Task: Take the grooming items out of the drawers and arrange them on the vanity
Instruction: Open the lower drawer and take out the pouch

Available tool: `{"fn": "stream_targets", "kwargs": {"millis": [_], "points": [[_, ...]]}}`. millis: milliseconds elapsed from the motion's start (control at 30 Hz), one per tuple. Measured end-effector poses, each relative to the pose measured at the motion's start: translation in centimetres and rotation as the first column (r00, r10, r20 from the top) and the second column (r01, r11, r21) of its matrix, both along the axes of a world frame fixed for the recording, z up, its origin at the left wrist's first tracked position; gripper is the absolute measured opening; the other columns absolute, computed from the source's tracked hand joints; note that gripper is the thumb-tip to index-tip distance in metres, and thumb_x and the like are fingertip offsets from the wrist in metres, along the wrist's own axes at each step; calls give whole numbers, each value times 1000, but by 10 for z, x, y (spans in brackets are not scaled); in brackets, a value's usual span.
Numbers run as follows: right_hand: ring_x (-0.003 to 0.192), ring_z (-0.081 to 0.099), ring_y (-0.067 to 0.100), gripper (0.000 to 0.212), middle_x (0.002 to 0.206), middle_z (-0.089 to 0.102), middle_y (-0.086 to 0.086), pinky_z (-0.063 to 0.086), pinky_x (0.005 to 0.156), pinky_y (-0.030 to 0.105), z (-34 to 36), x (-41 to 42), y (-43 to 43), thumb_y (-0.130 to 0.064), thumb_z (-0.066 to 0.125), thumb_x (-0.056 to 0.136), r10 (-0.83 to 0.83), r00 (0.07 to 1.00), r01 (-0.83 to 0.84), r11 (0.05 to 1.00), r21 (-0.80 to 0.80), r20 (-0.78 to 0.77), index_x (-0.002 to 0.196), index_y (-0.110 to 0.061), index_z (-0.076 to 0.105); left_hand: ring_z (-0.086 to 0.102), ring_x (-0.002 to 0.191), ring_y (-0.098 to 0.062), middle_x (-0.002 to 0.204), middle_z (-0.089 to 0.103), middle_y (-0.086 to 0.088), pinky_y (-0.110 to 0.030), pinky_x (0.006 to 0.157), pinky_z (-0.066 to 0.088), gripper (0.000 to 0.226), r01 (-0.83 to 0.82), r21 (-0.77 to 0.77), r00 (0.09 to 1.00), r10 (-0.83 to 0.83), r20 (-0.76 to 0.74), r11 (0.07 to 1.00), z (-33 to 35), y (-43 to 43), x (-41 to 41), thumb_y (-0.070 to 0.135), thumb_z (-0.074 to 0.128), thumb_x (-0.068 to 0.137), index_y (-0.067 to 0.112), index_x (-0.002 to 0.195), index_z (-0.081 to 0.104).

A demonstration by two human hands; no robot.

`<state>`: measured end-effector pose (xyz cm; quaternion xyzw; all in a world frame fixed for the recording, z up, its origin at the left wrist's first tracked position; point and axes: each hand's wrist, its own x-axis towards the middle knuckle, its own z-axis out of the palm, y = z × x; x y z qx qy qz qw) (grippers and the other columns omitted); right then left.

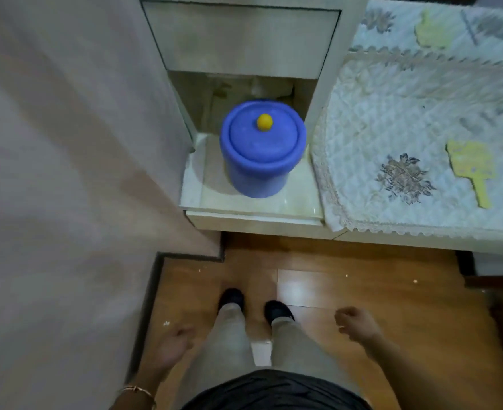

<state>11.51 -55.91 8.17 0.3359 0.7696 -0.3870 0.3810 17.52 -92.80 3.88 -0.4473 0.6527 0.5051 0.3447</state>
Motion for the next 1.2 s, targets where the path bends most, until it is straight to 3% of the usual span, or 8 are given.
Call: {"fn": "stream_targets", "kwargs": {"millis": [167,300,433,567,767,933,1067,1200], "points": [[68,49,15,23,96,56,13,37,51,19,-4,39,-50,-10,47,93,-157,977,163,986,-27,144,110,2,55,57,56,-15,73,56,-9,-23,50,43,14,49,-37,999,-50,-5,998,9,-44,-44,4,52,89,-3,95,62],[66,49,17,27,95,56,15,37,41,14,-4,50,-76,-9,49,91,-238,956,247,969,-28,173,114,5,55,53,69,-21,77,57,-8,-20,49,45,18,52,-18,996,-53,-66,998,17,-47,-71,4,47,91,11,79,57],[61,47,14,28,94,54,15,39,47,18,-5,34,-84,-8,48,92,-268,951,277,960,-38,156,116,6,53,53,82,-24,88,55,-10,-24,55,36,8,73,4,996,-73,-44,997,8,-37,-89,5,47,92,8,90,54],[62,45,14,26,87,52,13,38,41,9,-11,-2,-90,-3,45,92,-315,945,321,945,-65,85,111,13,54,50,65,-17,78,54,-7,-15,44,43,14,107,48,994,-106,-30,993,-1,-17,-104,1,47,91,2,95,60],[77,54,17,27,96,58,12,39,60,24,-40,-76,-96,-11,49,92,-385,923,382,914,-136,6,114,2,55,57,80,-13,110,60,-10,-18,60,49,28,-12,173,1000,17,-25,985,-25,13,-148,9,51,91,5,118,57],[105,55,30,40,120,55,22,47,87,39,-65,-128,-101,-4,46,91,-603,793,564,781,-270,-89,130,-4,42,50,118,-20,128,51,-5,-32,103,35,42,-176,294,972,213,-99,940,-50,32,-189,-3,45,91,6,131,43],[115,53,25,35,119,54,7,38,99,38,-76,-143,-101,-7,42,94,-776,629,720,563,-405,39,130,-5,42,41,133,-24,138,46,-15,-32,110,33,35,-283,364,936,339,-99,887,-55,40,-210,-7,33,93,-2,126,45],[105,54,20,18,113,52,6,40,95,36,-83,-142,-101,-3,38,95,-823,562,752,466,-465,84,106,-7,51,45,129,-24,131,51,-12,-31,99,37,23,-416,444,883,469,-9,793,-54,40,-209,-1,34,94,11,91,53]]}}
